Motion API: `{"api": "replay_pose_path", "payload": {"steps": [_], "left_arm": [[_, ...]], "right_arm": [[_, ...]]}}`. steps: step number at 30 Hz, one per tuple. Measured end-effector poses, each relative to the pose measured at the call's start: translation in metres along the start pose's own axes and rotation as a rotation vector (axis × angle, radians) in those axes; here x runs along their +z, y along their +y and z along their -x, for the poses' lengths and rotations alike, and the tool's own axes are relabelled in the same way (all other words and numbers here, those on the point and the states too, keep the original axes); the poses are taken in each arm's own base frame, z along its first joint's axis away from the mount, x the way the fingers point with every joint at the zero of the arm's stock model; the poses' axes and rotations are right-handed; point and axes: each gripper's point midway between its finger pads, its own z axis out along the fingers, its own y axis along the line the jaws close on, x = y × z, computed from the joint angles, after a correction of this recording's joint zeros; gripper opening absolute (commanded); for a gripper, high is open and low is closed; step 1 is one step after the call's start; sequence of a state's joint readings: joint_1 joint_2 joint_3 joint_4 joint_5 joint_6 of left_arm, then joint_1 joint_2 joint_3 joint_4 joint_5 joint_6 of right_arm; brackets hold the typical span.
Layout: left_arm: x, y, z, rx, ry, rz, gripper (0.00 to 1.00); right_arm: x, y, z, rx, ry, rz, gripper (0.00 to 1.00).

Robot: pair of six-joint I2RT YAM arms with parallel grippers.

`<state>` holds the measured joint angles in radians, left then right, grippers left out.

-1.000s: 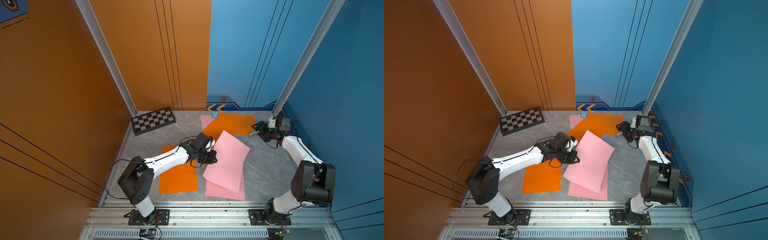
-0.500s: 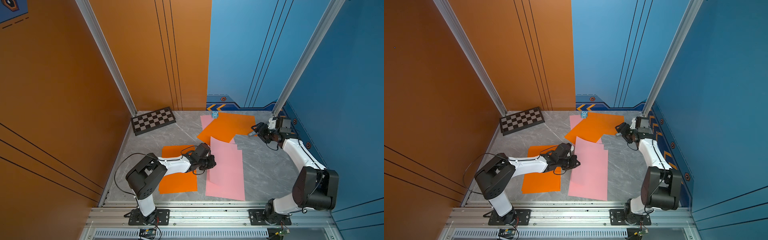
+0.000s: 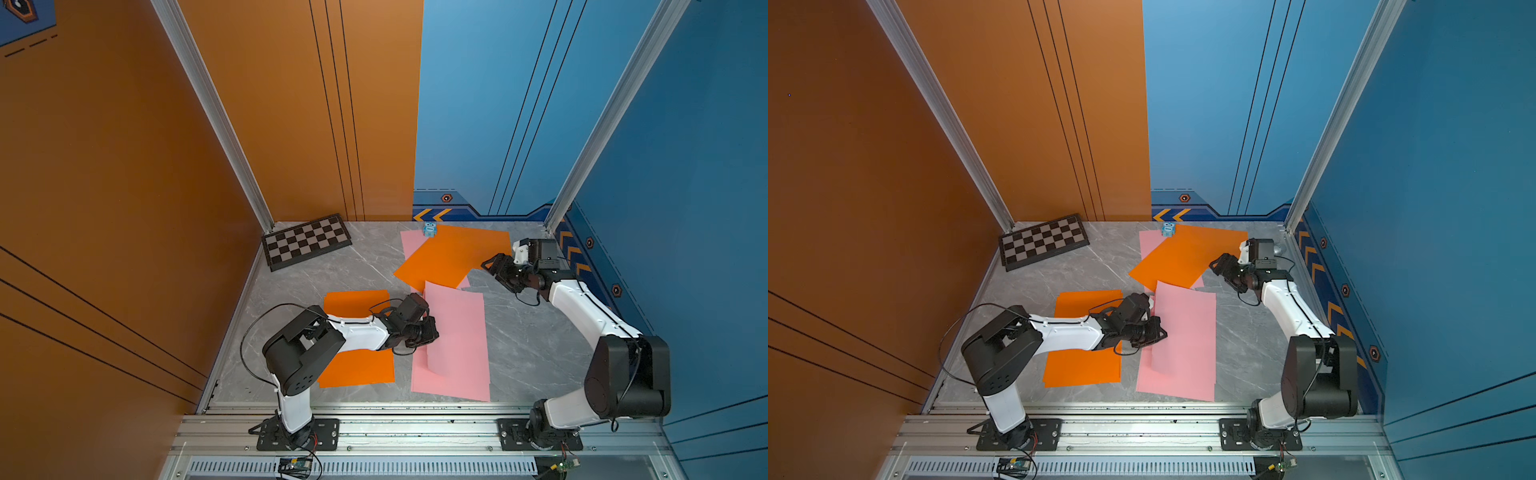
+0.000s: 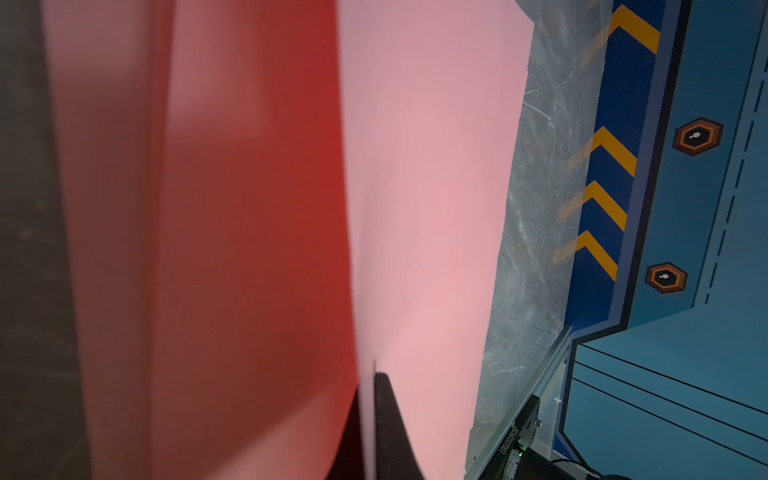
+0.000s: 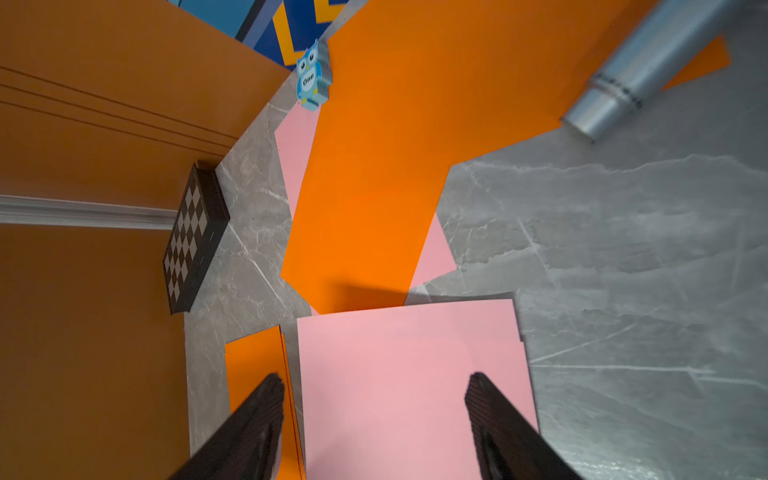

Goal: Sort the scattered colored papers by color
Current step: Place the colored paper.

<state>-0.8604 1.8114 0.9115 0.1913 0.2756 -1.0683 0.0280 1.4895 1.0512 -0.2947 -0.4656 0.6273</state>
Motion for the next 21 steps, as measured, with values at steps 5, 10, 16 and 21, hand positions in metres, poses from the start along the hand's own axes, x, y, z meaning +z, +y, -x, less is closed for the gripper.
{"api": "replay_pose_path", "payload": {"steps": [5,10,16,21], "left_arm": [[0.000,0.008,-0.010,-0.009,0.038,0.002,0.00],[0.000,0.022,-0.019,-0.022,0.062,0.027,0.00],[0.000,0.022,-0.020,-0.021,0.067,0.023,0.16],[-0.006,0.007,-0.017,-0.006,0.062,-0.026,0.99]], "right_arm": [[0.010,0.009,-0.021,-0.039,0.042,-0.008,0.72],[0.015,0.010,-0.029,-0.052,0.055,-0.021,0.72],[0.027,0.012,-0.043,-0.070,0.094,-0.034,0.72],[0.037,0.014,-0.056,-0.091,0.125,-0.048,0.67]]}}
